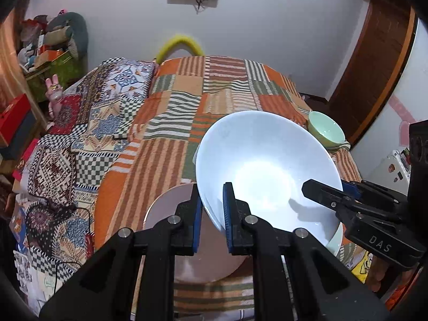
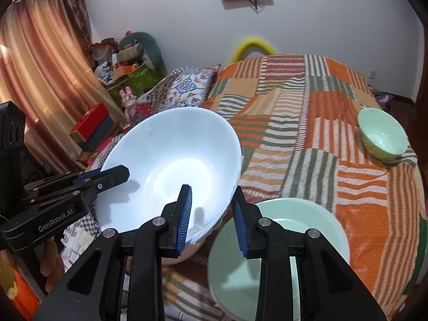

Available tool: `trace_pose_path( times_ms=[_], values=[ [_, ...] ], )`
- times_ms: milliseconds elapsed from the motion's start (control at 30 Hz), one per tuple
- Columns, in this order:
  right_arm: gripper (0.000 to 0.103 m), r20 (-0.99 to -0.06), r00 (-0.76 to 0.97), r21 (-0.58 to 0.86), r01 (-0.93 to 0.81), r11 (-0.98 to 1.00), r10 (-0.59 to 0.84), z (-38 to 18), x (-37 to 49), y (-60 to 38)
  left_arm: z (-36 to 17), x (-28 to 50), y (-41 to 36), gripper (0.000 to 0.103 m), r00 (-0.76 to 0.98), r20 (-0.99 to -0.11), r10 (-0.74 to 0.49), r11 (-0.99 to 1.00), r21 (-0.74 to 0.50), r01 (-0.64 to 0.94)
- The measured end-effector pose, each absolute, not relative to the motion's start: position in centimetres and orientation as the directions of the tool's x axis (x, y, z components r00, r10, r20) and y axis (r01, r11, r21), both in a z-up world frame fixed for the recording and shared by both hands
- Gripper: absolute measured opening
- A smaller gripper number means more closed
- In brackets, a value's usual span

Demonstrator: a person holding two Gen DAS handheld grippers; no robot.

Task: Organize plates and bowls
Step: 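Carry the white spotted bowl over the pink bowl and lower it, then lower the white bowl into the pink bowl and open both grippers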

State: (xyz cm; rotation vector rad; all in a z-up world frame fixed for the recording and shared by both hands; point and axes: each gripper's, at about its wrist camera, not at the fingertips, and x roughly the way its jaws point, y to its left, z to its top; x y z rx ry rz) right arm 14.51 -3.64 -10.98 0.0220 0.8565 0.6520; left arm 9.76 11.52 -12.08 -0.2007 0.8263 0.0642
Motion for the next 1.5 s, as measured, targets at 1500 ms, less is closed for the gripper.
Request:
trace_pose_path(
  times_ms=[1500],
  values=[
    [0.027,-0.861,0.278,0.219,-0.552,0.804,0.426,-19.4,13.5,3.7,-23.9,9.0,17.8,0.013,0.513,-0.857,-0.045,0.941,-0.209,-0.268]
  ],
)
